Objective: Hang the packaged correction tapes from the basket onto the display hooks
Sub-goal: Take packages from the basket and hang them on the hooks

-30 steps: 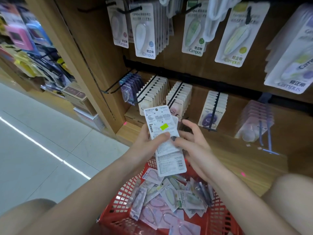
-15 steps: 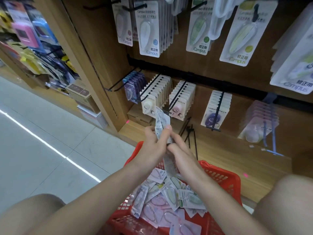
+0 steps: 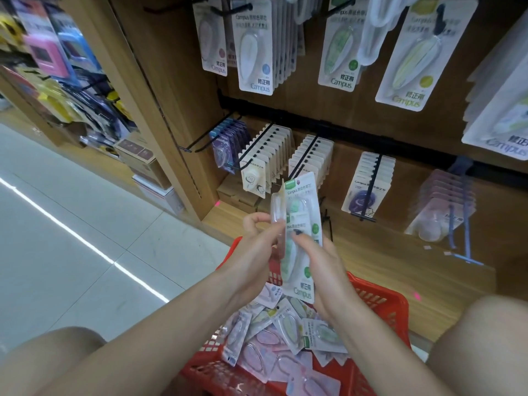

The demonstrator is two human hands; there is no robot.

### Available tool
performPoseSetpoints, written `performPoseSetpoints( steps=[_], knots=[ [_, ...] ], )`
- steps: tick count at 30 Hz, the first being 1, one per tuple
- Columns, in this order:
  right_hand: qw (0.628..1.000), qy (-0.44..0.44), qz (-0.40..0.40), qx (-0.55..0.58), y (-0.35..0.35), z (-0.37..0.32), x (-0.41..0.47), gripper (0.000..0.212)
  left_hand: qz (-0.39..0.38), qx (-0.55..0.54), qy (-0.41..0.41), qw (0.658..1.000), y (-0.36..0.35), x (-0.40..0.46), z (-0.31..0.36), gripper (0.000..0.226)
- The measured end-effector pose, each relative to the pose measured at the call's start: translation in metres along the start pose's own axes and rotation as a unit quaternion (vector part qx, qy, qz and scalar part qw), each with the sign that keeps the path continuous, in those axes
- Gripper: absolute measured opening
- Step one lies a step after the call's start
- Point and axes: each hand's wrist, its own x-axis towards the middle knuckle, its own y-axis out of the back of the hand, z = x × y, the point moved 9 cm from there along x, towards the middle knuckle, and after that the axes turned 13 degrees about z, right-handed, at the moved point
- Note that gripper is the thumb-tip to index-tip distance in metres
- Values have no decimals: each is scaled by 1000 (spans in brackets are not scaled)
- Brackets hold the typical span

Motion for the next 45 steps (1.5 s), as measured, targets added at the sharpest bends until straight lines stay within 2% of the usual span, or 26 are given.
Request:
performPoseSetpoints(
  steps=[3,5,11,15,21,27,37,45],
  knots=[
    [997,-45,2,55,15,-1,2,21,7,20,-8,1000,3,-2,6,62],
    [998,-36,-2,55,23,-5,4,22,-3,55,-30,998,2,-3,13,75],
    [998,-15,8,54,31,-13,4,26,-17,141,-85,986,3,-6,16,57],
    [998,10,31,46,31,-21,4,15,-20,171,-125,977,1,-8,22,61],
    [994,66,70,47,33,-35,2,16,-8,189,-197,962,-1,-13,36,62],
    [990,118,70,30,33,-54,-1,20,-21,160,-221,962,-11,-16,51,53],
    [993,108,16,42,34,-68,-2,29,-59,152,-246,955,-22,-22,78,68],
    [991,117,44,53,44,-76,-5,27,-90,148,-259,950,-30,-27,78,64]
  ],
)
